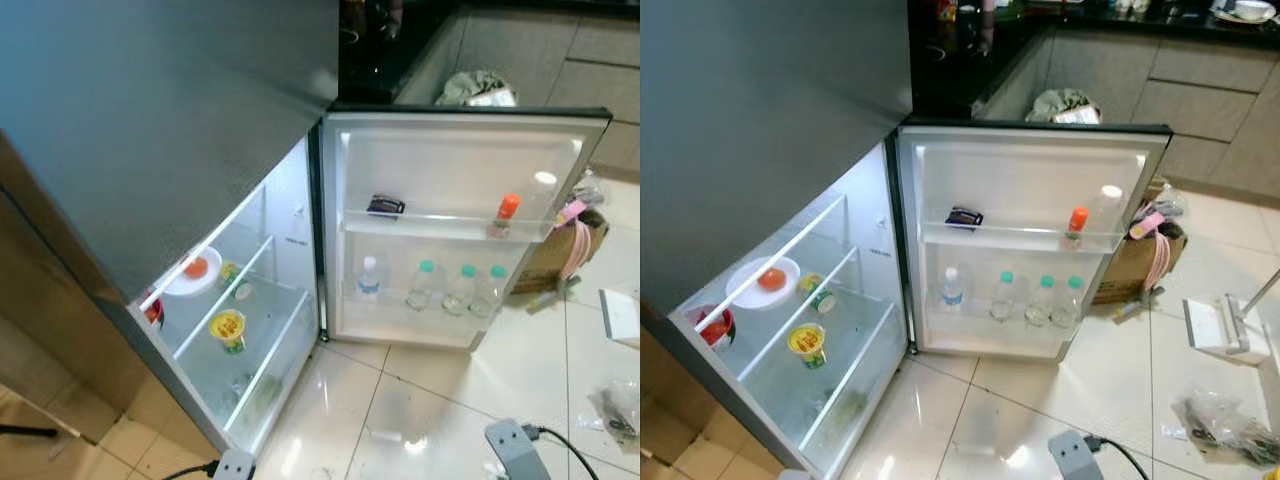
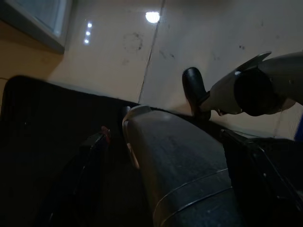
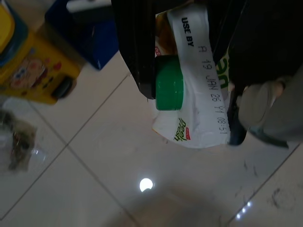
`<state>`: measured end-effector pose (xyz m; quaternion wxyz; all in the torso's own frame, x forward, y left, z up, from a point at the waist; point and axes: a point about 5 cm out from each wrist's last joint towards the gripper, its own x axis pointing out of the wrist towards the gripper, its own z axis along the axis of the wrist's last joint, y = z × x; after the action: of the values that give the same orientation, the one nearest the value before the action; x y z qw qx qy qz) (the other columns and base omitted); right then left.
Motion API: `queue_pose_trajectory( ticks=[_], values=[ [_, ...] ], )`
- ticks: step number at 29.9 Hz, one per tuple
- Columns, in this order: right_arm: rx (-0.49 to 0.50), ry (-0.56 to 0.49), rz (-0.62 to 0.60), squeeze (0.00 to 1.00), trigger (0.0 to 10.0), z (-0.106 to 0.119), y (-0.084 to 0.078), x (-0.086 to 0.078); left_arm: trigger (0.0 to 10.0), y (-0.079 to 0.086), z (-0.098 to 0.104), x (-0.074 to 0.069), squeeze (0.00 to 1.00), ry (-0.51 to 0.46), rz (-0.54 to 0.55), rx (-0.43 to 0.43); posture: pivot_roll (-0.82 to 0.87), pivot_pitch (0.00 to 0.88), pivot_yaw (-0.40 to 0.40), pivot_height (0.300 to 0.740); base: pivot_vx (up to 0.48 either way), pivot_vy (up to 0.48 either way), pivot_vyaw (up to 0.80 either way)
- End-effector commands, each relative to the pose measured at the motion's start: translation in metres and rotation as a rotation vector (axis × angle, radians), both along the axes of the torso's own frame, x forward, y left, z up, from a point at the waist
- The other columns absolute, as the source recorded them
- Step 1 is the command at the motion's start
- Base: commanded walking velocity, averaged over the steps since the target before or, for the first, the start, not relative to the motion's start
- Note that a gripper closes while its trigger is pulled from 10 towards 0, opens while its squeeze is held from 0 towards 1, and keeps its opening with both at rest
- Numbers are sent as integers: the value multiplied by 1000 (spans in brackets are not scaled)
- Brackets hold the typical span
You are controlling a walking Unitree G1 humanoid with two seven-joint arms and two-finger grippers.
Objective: Restocking fridge
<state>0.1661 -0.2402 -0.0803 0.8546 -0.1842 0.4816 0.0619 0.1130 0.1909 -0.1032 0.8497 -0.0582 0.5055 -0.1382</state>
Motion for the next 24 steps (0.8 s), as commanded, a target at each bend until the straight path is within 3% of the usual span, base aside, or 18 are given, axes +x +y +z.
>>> queue_pose_trajectory(
  ticks=[1,4,11,24],
  values=[
    [9,-11,24,0,10000,1,3,3,10000,-1,-1,-4,0,12,-14,9,-95,0,-24,740,0,0,0],
    [10,-17,32,0,10000,2,5,6,10000,-1,-1,-3,0,16,-13,-3,-95,0,-24,740,0,0,0],
    [15,-26,42,0,10000,2,6,8,10000,-1,-1,-2,0,10,3,4,-94,0,-25,740,0,-467,0],
    [36,-61,61,0,10000,6,9,16,10000,-2,-1,0,0,8,36,21,-98,0,-27,740,0,0,0]
  ],
)
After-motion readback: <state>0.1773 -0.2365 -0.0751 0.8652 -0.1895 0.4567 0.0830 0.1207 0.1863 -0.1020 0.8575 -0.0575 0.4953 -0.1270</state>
